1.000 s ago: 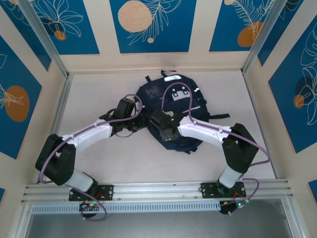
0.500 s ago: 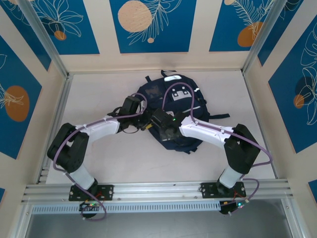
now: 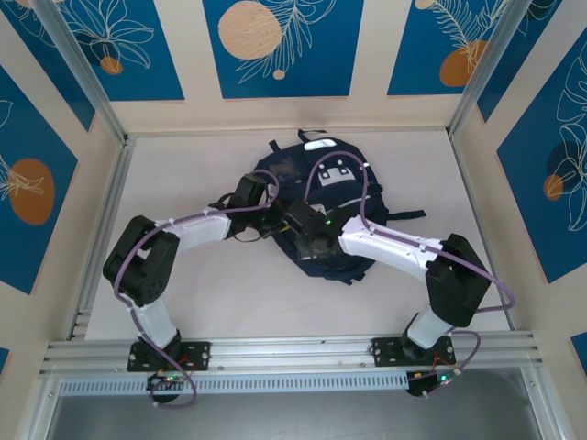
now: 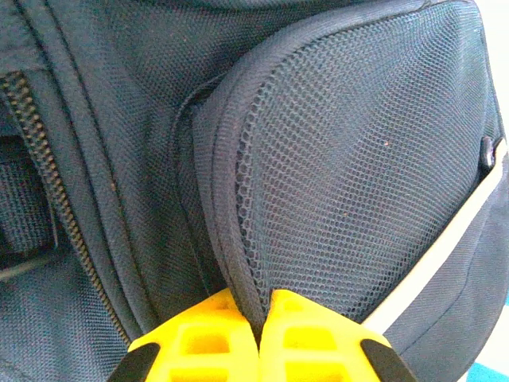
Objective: Pack books, pencil case, and school supplies into a backpack
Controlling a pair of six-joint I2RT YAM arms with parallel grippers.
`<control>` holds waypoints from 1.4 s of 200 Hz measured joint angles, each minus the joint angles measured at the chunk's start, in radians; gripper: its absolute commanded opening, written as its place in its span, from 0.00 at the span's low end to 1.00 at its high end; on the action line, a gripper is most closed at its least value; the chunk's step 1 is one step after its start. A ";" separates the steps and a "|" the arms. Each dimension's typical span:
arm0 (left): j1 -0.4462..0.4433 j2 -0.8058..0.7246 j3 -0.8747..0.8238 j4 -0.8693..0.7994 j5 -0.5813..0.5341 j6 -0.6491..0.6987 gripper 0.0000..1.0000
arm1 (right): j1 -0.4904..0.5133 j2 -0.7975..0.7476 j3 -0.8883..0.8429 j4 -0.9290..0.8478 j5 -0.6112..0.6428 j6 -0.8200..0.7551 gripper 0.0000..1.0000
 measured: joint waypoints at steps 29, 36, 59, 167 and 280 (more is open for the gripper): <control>0.019 -0.037 -0.021 -0.016 -0.009 0.050 0.00 | -0.014 -0.082 -0.068 0.011 0.046 -0.005 0.00; 0.029 -0.050 -0.031 -0.023 -0.009 0.063 0.00 | -0.027 -0.103 -0.083 0.015 0.051 -0.011 0.00; 0.072 -0.089 -0.064 -0.050 -0.009 0.110 0.00 | -0.083 -0.152 -0.107 0.013 0.061 -0.023 0.00; 0.330 -0.342 -0.138 -0.316 -0.136 0.219 0.62 | -0.064 0.007 0.019 0.094 -0.166 -0.135 0.00; 0.327 -0.446 -0.259 -0.219 -0.027 -0.038 0.53 | 0.019 0.180 0.187 0.252 -0.333 -0.145 0.00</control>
